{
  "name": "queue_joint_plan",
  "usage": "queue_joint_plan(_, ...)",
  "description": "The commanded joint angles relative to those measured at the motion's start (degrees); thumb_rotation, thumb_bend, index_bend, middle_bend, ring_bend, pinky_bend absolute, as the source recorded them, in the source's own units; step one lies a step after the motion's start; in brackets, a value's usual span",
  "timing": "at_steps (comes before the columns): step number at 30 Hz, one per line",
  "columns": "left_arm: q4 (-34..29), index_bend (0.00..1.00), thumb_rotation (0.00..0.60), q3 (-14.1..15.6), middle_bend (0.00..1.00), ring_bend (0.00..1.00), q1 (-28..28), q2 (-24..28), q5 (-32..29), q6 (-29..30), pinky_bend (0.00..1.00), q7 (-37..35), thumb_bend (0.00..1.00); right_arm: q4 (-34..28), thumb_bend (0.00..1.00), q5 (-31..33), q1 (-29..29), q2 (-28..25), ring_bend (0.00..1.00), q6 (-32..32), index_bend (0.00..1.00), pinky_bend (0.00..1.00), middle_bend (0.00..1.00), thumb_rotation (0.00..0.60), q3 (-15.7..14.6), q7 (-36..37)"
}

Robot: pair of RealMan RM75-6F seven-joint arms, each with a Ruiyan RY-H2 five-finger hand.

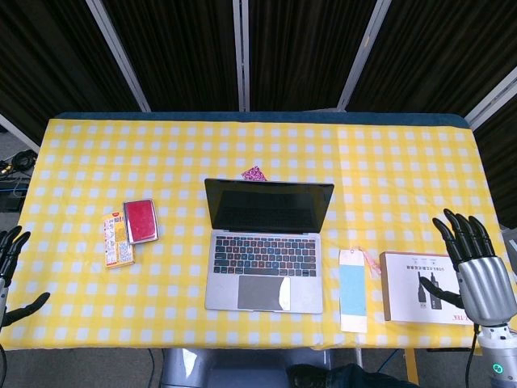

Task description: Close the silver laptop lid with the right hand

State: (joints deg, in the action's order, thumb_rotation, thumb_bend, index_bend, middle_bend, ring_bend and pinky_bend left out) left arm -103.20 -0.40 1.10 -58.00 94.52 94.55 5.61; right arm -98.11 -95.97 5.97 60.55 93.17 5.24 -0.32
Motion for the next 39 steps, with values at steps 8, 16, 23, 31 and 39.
queue_joint_plan(8,0.1,0.0,0.6,-0.4,0.0,0.0,-0.2,-0.2,-1.0,-0.6,0.0,0.3,0.0,0.3,0.0,0.7,0.9,0.5,0.0,-2.2,0.0,0.0,0.0,0.6,-0.2,-0.1)
queue_joint_plan(16,0.3,0.0,0.6,-1.3,0.0,0.0,-0.9,-0.9,-2.7,-1.5,0.0,1.7,0.0,0.4,0.91,3.8,9.7,-1.6,0.0,-14.2,0.0,0.0,0.0,0.6,3.6,6.3)
queue_joint_plan(23,0.7,0.0,0.6,-2.5,0.0,0.0,-2.2,-1.9,-6.0,-4.1,0.0,3.6,0.0,-1.7,1.0,10.1,22.8,-5.6,0.0,-32.0,0.0,0.0,0.0,0.6,10.0,11.9)
queue_joint_plan(31,1.2,0.0,0.6,-3.5,0.0,0.0,-3.4,-2.8,-8.8,-6.3,0.0,4.9,0.0,-1.1,1.0,20.7,35.4,-4.7,0.0,-49.3,0.0,0.0,0.0,0.6,15.0,15.6)
queue_joint_plan(39,1.7,0.0,0.6,-4.0,0.0,0.0,-4.2,-3.3,-11.1,-8.0,0.0,5.6,0.0,3.7,1.0,32.6,44.0,0.3,0.0,-57.8,0.01,0.0,0.0,0.6,16.4,11.8)
